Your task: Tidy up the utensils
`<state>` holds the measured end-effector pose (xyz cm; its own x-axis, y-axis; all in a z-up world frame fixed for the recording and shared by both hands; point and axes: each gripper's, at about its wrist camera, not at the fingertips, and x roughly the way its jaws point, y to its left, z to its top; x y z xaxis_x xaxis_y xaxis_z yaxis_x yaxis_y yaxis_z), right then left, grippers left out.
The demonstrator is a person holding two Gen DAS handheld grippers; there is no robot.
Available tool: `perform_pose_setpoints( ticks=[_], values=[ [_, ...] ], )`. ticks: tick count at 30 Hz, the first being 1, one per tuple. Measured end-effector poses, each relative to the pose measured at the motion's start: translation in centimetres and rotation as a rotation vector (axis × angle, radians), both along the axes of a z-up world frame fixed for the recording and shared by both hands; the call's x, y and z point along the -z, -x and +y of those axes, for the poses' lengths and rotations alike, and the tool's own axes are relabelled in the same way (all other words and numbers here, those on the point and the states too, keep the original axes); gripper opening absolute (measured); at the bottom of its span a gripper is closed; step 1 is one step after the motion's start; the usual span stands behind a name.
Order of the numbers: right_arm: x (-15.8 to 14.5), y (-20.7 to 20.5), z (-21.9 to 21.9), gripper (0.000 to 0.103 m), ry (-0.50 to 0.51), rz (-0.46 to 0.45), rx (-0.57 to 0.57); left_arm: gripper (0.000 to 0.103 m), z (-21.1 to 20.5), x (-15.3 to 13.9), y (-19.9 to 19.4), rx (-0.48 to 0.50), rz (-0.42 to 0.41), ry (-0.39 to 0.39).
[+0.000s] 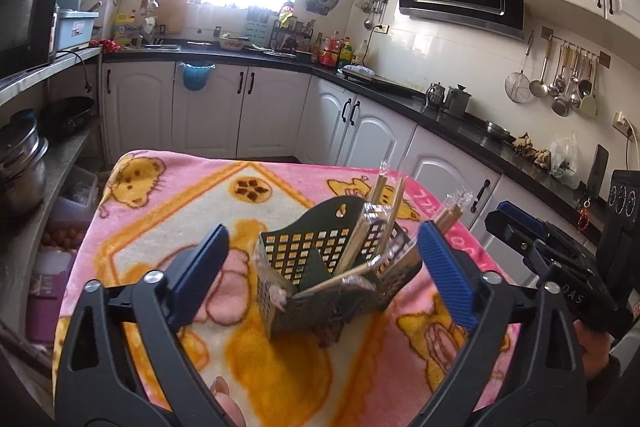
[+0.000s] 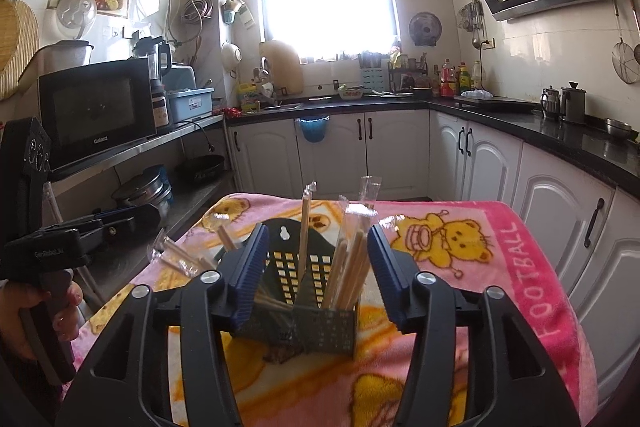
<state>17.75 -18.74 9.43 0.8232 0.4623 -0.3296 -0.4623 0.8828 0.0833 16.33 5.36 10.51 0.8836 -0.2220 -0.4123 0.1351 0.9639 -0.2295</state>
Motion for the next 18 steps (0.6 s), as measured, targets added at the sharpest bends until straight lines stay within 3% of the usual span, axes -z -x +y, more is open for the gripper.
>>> perform_pose_setpoints(
  ticks=[12,18],
  values=[
    [2.3,2.8,-0.5,0.076,0.041,0.021,0.013,0.092,-0.7,2.4,2.1,0.014,0.037,0.0],
    [3.8,3.8,-0.7,0.08,0.053,0.04,0.022,0.092,-1.1,4.3,2.8,0.023,0.059,0.012]
  ],
)
